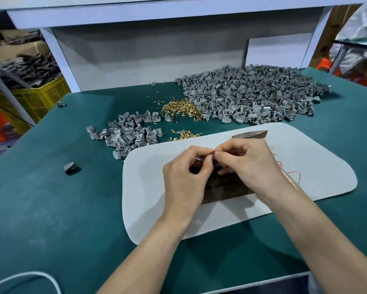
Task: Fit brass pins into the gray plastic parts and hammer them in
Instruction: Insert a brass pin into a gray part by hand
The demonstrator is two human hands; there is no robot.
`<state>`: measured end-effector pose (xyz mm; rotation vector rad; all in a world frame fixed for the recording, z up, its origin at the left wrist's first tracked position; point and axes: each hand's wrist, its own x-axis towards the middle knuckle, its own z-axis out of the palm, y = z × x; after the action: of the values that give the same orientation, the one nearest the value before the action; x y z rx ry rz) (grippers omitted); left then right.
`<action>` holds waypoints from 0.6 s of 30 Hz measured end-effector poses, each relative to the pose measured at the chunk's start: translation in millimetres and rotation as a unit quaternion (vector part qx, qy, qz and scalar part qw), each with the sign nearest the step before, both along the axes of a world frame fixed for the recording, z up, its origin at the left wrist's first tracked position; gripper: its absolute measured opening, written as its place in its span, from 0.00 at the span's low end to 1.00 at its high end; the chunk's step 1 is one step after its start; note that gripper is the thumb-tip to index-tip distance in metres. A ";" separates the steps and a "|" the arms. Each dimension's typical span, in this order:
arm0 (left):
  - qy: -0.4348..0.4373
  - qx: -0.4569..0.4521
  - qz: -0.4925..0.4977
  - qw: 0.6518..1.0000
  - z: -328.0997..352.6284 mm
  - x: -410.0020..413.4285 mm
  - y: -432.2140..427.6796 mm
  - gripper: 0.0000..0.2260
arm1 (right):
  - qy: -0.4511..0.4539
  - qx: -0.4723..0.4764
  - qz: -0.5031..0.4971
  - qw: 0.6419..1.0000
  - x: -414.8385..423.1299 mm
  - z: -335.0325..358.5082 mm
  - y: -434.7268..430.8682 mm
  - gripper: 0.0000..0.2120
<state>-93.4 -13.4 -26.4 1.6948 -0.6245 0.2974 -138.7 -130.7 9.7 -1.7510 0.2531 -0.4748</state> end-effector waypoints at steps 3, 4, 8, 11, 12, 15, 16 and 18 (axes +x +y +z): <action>0.023 -0.010 -0.014 1.000 0.8 1.4 0.9 0.05 | -0.014 0.029 0.037 0.999 -1.0 -2.4 -3.8 0.11; 0.031 -0.016 -0.022 0.999 1.3 1.8 1.3 0.05 | -0.019 0.026 0.046 0.998 -1.2 -3.1 -5.0 0.11; 0.059 -0.048 -0.064 0.995 4.8 3.1 3.6 0.06 | -0.054 0.006 0.032 0.998 -3.5 -7.1 -4.4 0.10; 0.086 -0.059 -0.093 0.990 7.7 4.4 3.6 0.09 | -0.081 -0.028 -0.023 0.996 -5.4 -11.1 -2.7 0.07; 0.090 -0.058 -0.101 0.989 7.9 4.4 3.6 0.10 | -0.088 -0.037 -0.028 0.995 -6.0 -12.1 -1.9 0.07; 0.104 -0.068 -0.124 0.984 9.7 3.1 4.7 0.12 | -0.105 -0.046 -0.014 0.993 -9.2 -12.1 0.3 0.10; 0.110 -0.078 -0.132 0.982 10.9 2.6 5.4 0.12 | -0.107 -0.042 -0.005 0.993 -9.7 -11.8 0.6 0.10; 0.128 -0.107 -0.150 0.974 13.8 2.1 6.8 0.11 | -0.107 -0.036 0.004 0.994 -9.7 -11.8 0.5 0.10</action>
<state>-91.3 -6.6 -12.6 1.3795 -0.6213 -0.0694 -148.4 -130.1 -2.1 -1.7535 0.0782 -0.6678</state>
